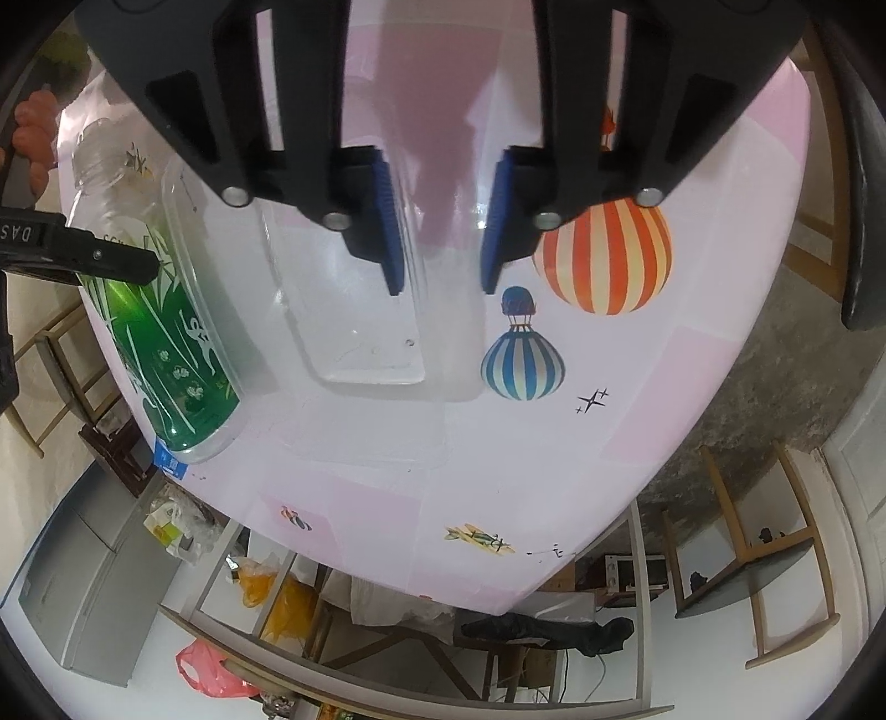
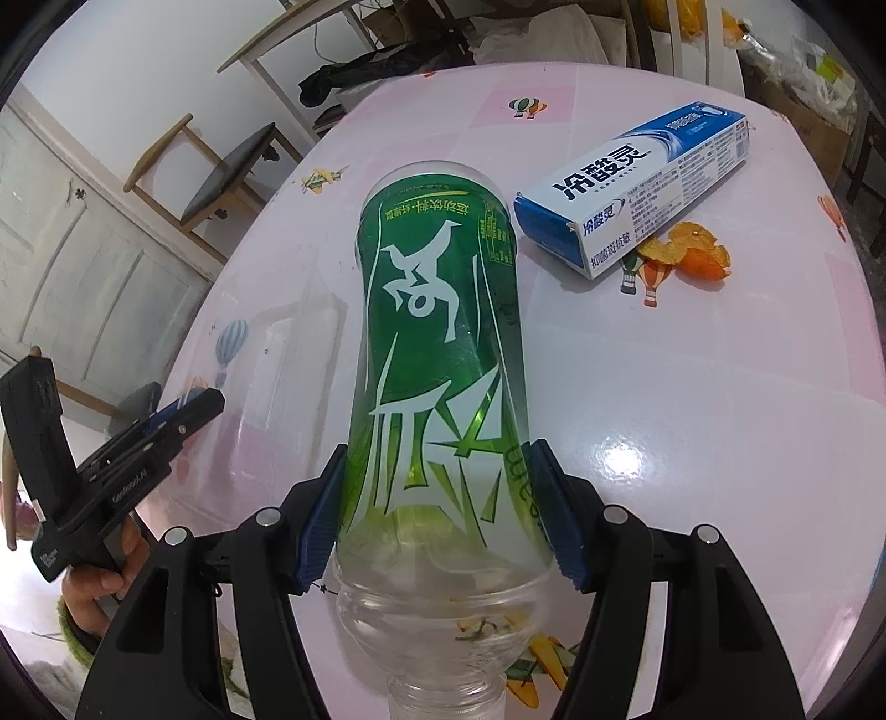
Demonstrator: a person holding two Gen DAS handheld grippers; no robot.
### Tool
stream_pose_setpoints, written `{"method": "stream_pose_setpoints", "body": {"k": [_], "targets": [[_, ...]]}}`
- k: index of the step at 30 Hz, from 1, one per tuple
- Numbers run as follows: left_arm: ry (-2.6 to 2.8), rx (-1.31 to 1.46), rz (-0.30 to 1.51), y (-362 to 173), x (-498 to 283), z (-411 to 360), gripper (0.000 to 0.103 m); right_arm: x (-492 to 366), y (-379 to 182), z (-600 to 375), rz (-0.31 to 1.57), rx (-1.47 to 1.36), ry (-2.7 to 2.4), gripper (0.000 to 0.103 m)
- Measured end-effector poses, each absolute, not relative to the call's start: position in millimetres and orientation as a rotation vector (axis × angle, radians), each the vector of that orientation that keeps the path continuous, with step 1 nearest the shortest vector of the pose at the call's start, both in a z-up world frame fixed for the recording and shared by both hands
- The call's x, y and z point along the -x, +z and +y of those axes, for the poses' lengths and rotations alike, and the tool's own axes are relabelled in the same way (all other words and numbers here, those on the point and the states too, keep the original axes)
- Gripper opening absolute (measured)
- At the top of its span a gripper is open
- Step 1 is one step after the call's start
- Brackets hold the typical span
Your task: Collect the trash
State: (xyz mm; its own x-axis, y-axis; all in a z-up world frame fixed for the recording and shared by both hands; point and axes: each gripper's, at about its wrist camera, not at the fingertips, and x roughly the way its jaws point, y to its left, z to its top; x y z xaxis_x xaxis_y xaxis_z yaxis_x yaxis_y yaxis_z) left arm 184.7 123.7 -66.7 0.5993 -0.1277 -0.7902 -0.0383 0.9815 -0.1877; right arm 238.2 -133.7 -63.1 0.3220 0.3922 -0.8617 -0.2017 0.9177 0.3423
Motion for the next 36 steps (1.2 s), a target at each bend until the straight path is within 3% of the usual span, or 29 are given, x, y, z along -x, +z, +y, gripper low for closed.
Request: {"method": "stream_pose_setpoints", "body": {"k": [7, 36], "targets": [[-0.061, 0.194, 0.935, -67.2, -177.7, 121.7, 0.004, -228.5, -62.3, -135.7, 1.177, -0.169, 0.397, 0.062], [-0.256, 0.223, 1.013, -68.6, -122.8, 75.7, 0.005, -179.9, -61.4, -185.4, 1.209, -0.255, 0.316, 0.063]]}}
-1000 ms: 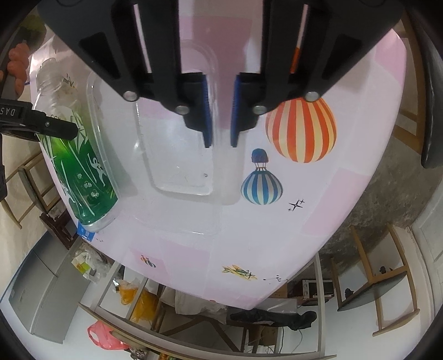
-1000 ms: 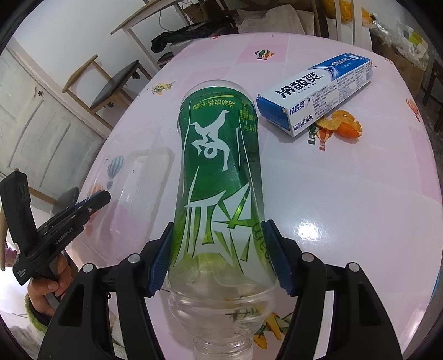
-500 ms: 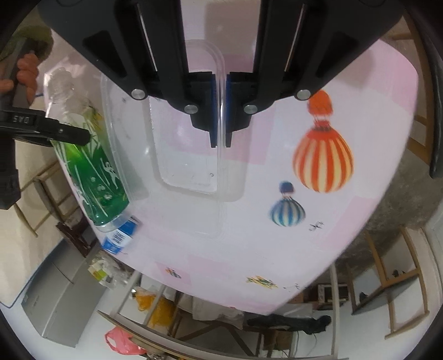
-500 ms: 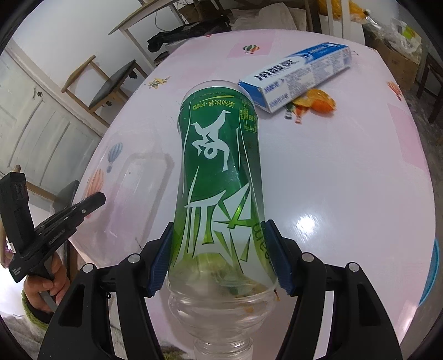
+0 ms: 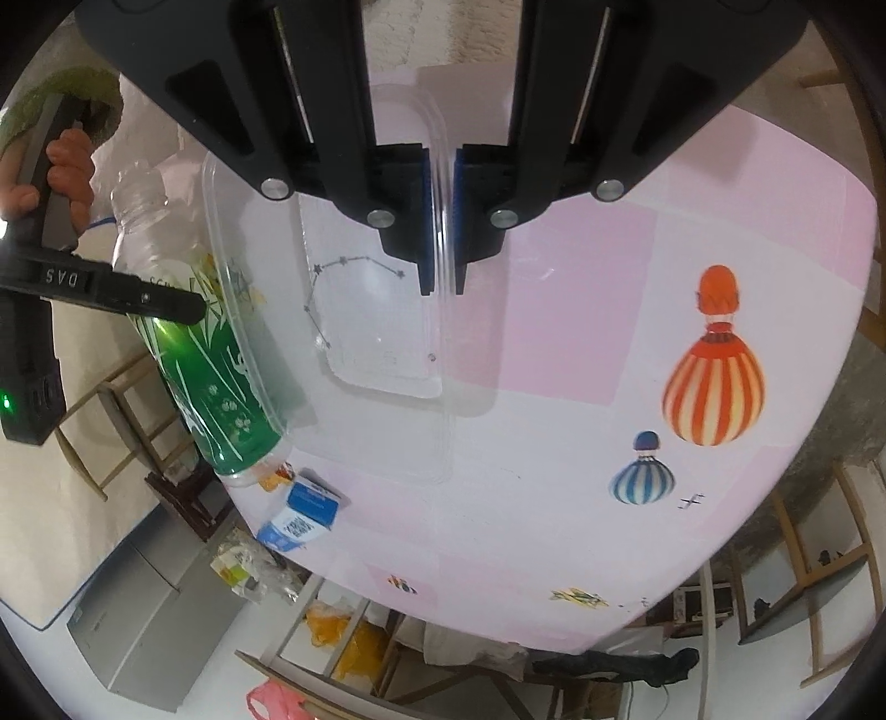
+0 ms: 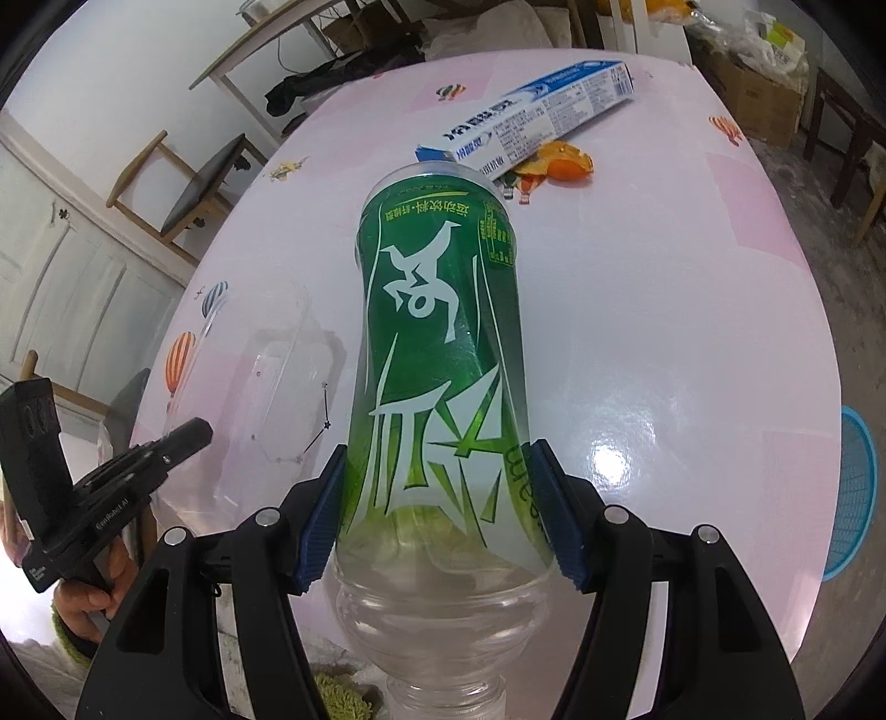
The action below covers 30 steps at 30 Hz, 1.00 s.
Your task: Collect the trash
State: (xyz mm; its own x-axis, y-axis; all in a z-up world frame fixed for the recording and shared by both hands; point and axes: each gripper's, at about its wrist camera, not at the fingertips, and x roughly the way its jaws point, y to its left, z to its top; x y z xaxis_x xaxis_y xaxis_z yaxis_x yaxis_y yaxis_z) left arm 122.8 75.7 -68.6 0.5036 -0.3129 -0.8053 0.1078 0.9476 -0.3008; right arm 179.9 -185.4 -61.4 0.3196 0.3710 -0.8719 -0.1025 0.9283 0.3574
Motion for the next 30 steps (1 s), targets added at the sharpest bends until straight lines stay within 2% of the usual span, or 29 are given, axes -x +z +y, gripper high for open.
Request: {"method": "stream_pose_setpoints", "body": {"k": [2, 3, 4, 10, 14, 25, 30], "targets": [[-0.26, 0.218, 1.029, -69.9, -124.4, 73.9, 0.015, -183.1, -61.7, -183.4, 1.213, -0.257, 0.32, 0.063], [-0.266, 0.214, 1.036, -70.3, -124.9, 72.8, 0.024, -184.2, -62.0, -183.6, 1.214, -0.26, 0.32, 0.063], [-0.271, 0.21, 1.04, -70.2, -124.6, 72.0, 0.027, -185.0, -62.8, -184.2, 1.216, -0.262, 0.321, 0.063], [-0.285, 0.187, 1.046, -63.9, -132.8, 73.5, 0.031, -189.6, -62.5, -186.7, 1.231, -0.266, 0.339, 0.064], [-0.295, 0.144, 1.052, -60.6, -141.4, 72.3, 0.032, -189.9, -58.0, -183.5, 1.228, -0.248, 0.353, 0.069], [-0.301, 0.099, 1.067, -68.8, -155.8, 63.7, 0.031, -193.9, -65.9, -179.1, 1.26, -0.24, 0.36, 0.07], [-0.299, 0.093, 1.082, -74.1, -156.9, 62.1, 0.021, -194.9, -67.6, -179.5, 1.262, -0.26, 0.36, 0.07]]}}
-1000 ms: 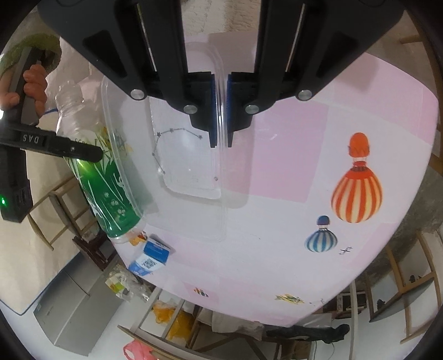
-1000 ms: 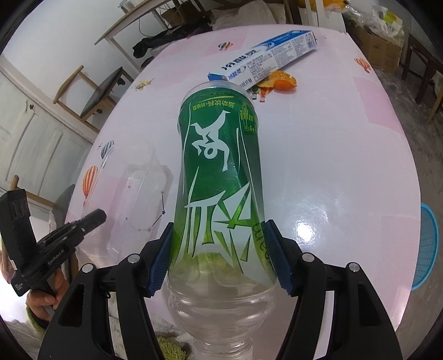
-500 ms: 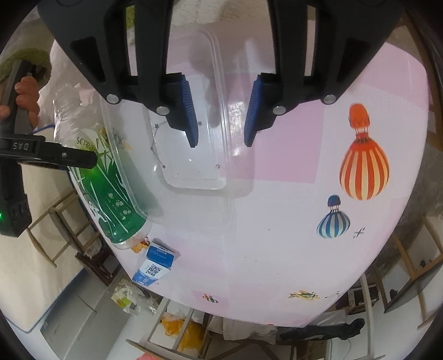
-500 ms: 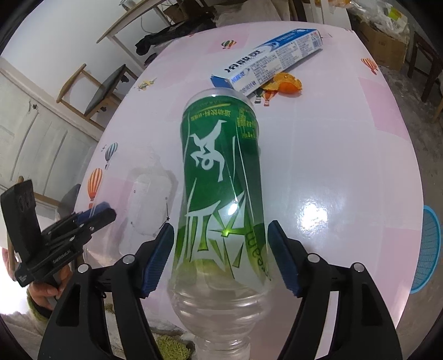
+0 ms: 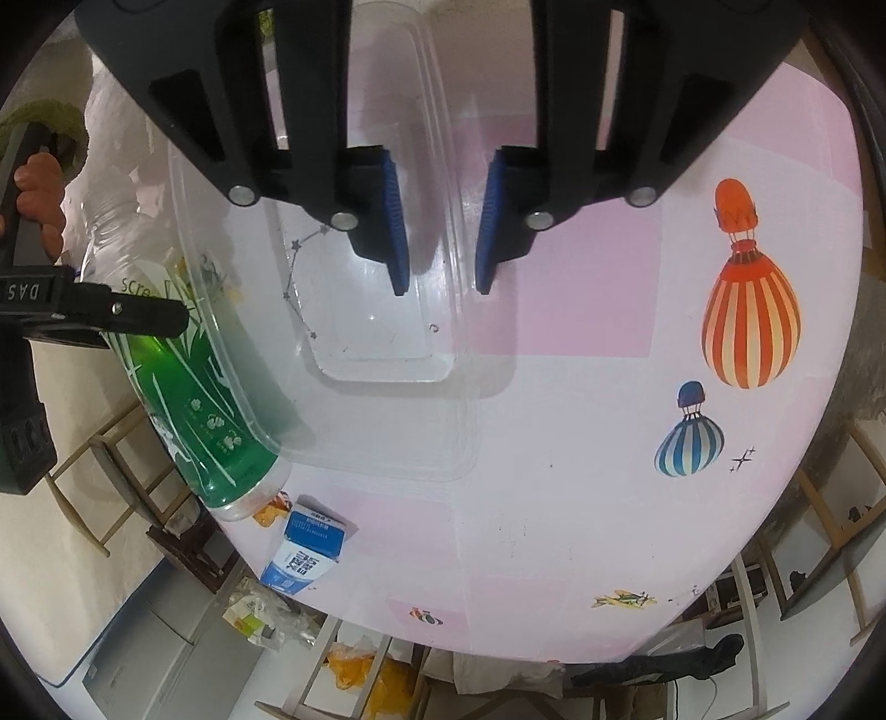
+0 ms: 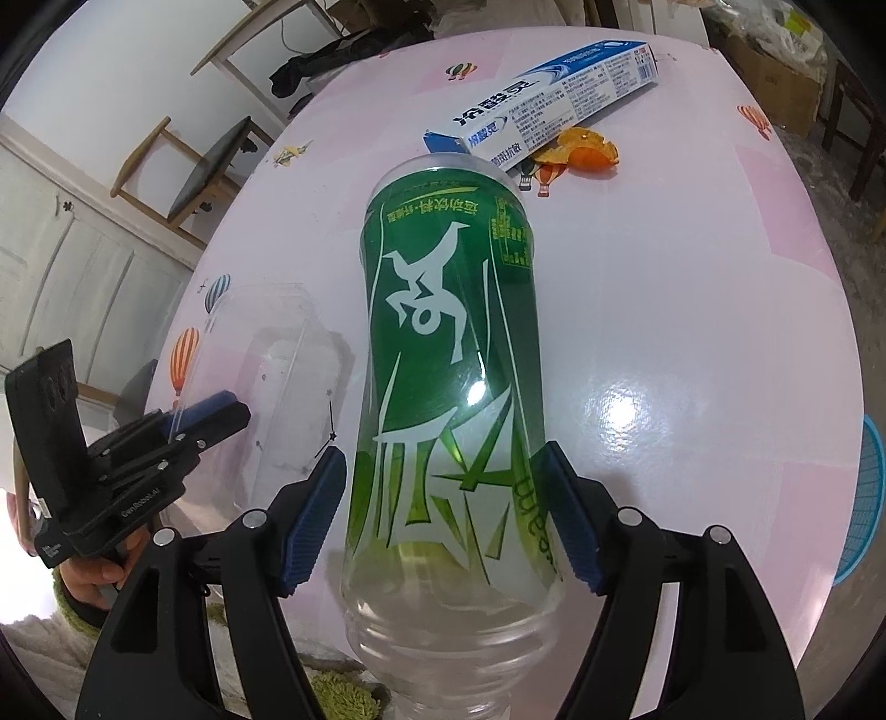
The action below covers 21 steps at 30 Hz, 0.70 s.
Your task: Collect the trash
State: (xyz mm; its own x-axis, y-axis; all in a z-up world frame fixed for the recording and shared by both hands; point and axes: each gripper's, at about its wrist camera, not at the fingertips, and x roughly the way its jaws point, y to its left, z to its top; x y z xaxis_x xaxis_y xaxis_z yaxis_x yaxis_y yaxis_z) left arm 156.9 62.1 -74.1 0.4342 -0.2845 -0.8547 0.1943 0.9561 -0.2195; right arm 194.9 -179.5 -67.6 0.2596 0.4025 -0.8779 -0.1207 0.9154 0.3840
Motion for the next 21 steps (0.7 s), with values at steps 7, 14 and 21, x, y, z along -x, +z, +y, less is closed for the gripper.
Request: {"method": "stream_pose_setpoints", "body": {"k": [7, 14, 21], "targets": [[-0.283, 0.079, 1.078, -75.0, -154.3, 61.3, 0.017, -194.8, -74.2, -180.7, 1.277, -0.265, 0.354, 0.07], [-0.274, 0.061, 1.074, -75.7, -152.1, 56.3, 0.009, -196.7, -75.5, -184.6, 1.26, -0.286, 0.338, 0.067], [-0.265, 0.068, 1.051, -72.5, -149.5, 56.6, 0.004, -194.3, -75.4, -183.6, 1.246, -0.275, 0.324, 0.062]]}}
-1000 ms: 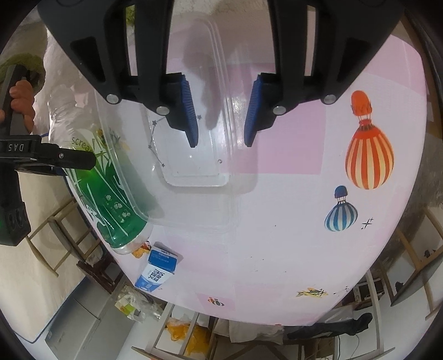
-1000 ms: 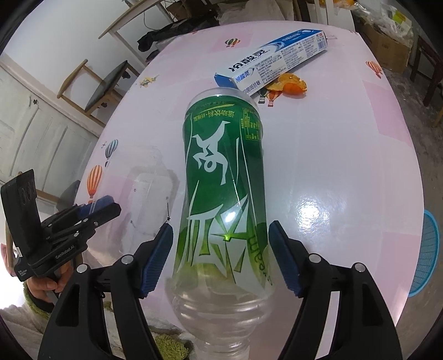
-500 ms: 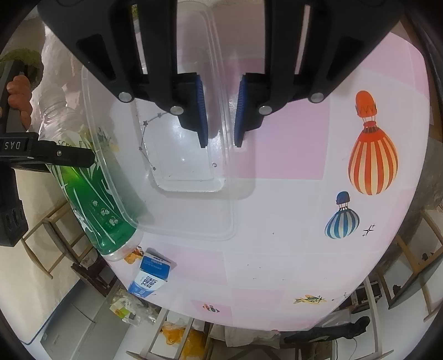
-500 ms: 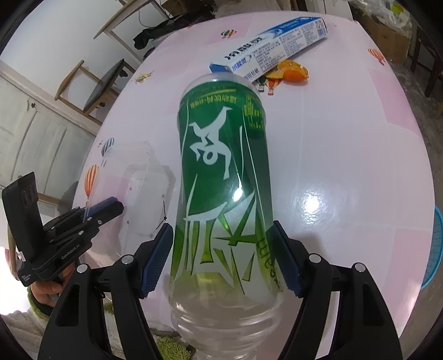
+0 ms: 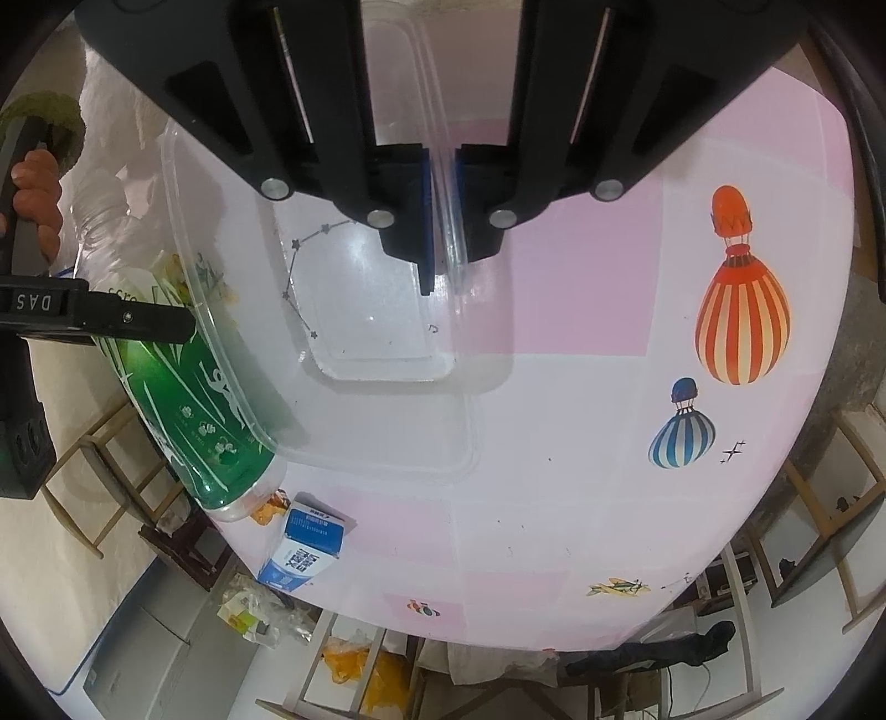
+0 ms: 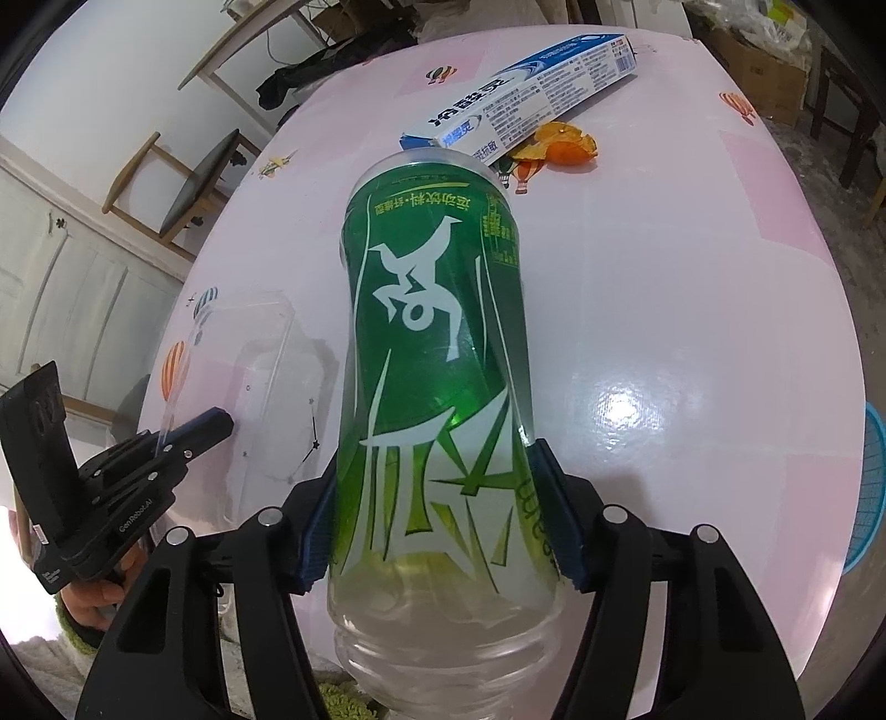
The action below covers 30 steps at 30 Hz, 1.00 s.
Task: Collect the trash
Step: 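Lift the tray with the left tool while the right tool lifts the bottle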
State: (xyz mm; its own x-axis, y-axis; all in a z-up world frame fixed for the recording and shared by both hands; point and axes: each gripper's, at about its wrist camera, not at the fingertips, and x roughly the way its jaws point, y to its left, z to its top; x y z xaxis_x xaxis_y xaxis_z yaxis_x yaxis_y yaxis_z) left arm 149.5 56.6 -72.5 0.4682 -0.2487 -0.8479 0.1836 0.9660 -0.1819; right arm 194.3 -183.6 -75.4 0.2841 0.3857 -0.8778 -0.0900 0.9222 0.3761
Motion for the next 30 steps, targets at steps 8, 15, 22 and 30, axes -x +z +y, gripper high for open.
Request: {"method": "stream_pose_setpoints", "body": {"k": [8, 15, 22, 30], "targets": [[-0.263, 0.099, 1.029, -68.9, -144.6, 60.3, 0.003, -189.0, -73.8, -188.2, 1.212, -0.286, 0.313, 0.061], [-0.278, 0.112, 1.007, -61.4, -138.6, 61.2, 0.002, -180.2, -68.7, -197.2, 1.184, -0.297, 0.296, 0.06], [-0.29, 0.137, 0.986, -50.0, -133.5, 65.5, 0.002, -173.0, -57.0, -207.7, 1.147, -0.34, 0.298, 0.06], [-0.297, 0.152, 0.955, -38.2, -127.2, 66.3, 0.002, -161.2, -45.1, -221.4, 1.103, -0.368, 0.296, 0.06]]}}
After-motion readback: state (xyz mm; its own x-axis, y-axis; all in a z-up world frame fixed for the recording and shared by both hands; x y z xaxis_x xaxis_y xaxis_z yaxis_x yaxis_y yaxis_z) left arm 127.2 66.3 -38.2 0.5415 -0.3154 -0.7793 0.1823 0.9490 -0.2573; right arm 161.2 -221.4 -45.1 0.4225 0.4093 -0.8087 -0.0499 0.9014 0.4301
